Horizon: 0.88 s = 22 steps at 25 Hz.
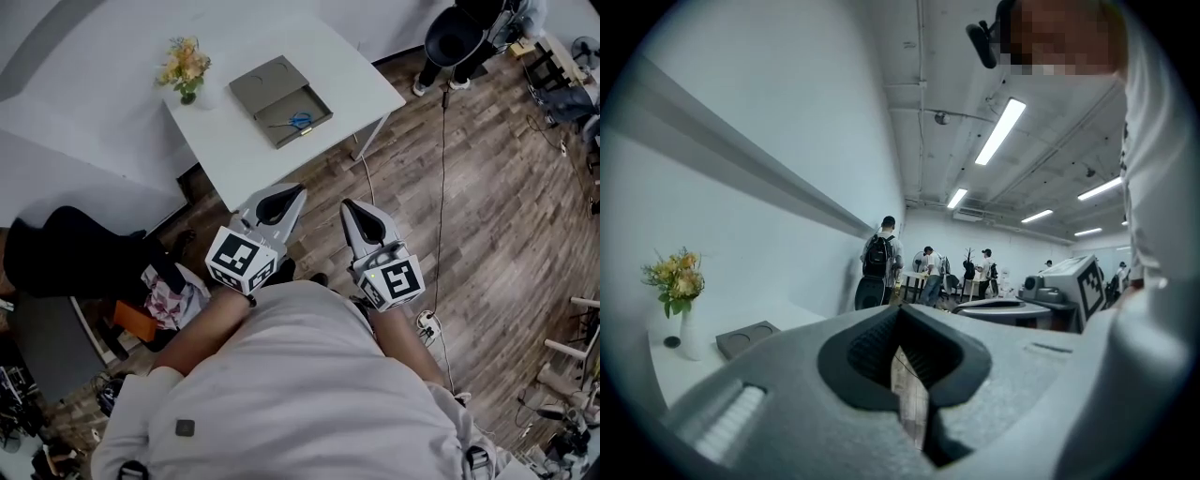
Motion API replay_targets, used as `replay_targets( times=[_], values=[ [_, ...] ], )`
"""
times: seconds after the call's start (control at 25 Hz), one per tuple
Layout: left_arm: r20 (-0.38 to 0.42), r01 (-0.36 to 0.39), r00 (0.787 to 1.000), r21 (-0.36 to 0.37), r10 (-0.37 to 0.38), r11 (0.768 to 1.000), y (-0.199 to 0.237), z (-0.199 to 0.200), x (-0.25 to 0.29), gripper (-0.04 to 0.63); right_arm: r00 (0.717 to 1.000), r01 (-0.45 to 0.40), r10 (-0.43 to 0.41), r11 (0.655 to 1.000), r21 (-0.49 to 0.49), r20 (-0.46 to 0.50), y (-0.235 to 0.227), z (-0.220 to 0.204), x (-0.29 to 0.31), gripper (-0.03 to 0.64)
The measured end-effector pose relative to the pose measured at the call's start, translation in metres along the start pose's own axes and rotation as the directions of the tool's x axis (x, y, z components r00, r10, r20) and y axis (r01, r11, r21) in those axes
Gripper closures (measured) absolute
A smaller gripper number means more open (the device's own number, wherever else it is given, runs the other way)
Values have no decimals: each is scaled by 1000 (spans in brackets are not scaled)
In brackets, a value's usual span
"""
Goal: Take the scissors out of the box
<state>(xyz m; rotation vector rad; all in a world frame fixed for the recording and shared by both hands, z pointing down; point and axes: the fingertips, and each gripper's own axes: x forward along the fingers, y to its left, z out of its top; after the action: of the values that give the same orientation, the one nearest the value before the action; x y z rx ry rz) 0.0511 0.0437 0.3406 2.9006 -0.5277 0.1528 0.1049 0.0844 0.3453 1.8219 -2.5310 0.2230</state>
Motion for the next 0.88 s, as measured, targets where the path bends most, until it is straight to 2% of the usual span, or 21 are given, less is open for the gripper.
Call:
replay_targets(
  times=[0.48, 0.88],
  values=[
    [34, 14, 999, 6, -14, 1000, 122, 38, 2, 592, 1000, -22, 21, 999, -47, -10, 5, 30, 128, 606],
    [23, 29, 999, -8, -28, 1000, 174, 42, 0, 592, 999, -35, 34, 998, -43, -35, 11, 28, 187, 606]
  ],
)
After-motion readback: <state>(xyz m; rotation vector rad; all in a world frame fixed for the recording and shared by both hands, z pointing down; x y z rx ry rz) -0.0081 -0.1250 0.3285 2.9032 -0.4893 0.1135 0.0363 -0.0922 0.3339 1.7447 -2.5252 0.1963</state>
